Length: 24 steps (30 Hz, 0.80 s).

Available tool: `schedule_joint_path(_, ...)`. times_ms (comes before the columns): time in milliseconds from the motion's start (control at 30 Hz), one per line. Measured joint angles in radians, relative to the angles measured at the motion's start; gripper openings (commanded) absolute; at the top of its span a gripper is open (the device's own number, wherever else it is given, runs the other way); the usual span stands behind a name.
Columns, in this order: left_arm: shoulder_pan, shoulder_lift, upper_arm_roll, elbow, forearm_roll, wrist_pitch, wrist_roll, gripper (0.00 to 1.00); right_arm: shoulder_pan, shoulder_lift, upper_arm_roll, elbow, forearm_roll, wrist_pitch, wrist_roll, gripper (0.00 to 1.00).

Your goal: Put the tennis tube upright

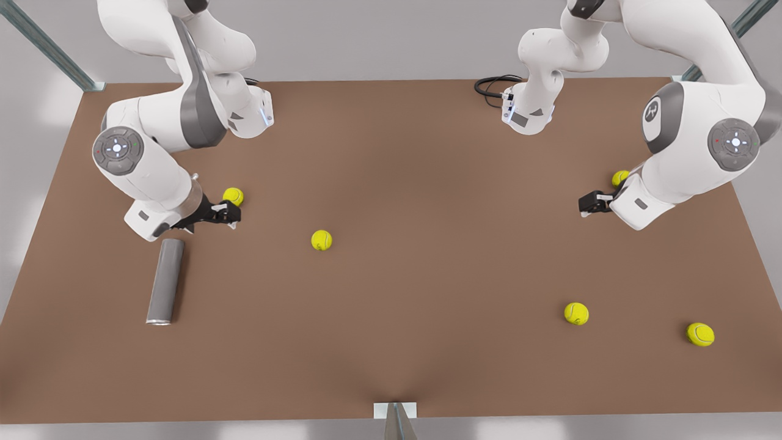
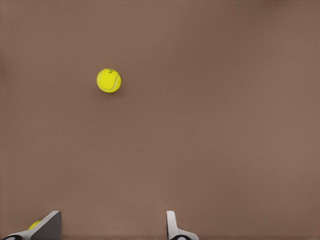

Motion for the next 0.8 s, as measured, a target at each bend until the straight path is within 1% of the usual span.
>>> schedule_joint_path(100, 0.000, -0.001, 0.000, 0.000, 0.000, 0.000, 0.000, 1.00, -0.023, 0.021, -0.001, 0.005, 0.000, -0.001, 0.006, 1.00)
schedule_joint_path(233, 0.000, 0.000, -0.003, 0.000, 0.001, 0.000, 0.000, 1.00, -0.185, 0.178, 0.001, -0.005, 0.006, 0.023, -0.011, 1.00)
schedule_joint_path(300, 0.002, 0.002, -0.003, 0.000, 0.001, 0.003, -0.001, 1.00, -0.229, 0.226, -0.001, -0.011, 0.001, 0.041, -0.017, 1.00)
schedule_joint_path(333, 0.002, 0.003, -0.003, 0.000, 0.001, 0.003, -0.001, 1.00, -0.255, 0.226, 0.000, -0.048, 0.002, 0.038, -0.083, 1.00)
schedule_joint_path(433, 0.001, 0.011, -0.003, 0.000, 0.000, 0.005, 0.000, 1.00, -0.284, 0.223, 0.001, -0.106, 0.000, 0.045, -0.098, 1.00)
schedule_joint_path(567, 0.004, 0.010, -0.003, 0.000, 0.000, 0.005, 0.000, 1.00, -0.320, 0.236, 0.001, -0.210, 0.000, 0.226, -0.118, 1.00)
schedule_joint_path(800, -0.004, 0.044, -0.003, 0.002, -0.002, 0.018, -0.002, 1.00, -0.457, 0.319, 0.001, -0.198, -0.037, 0.359, -0.324, 1.00)
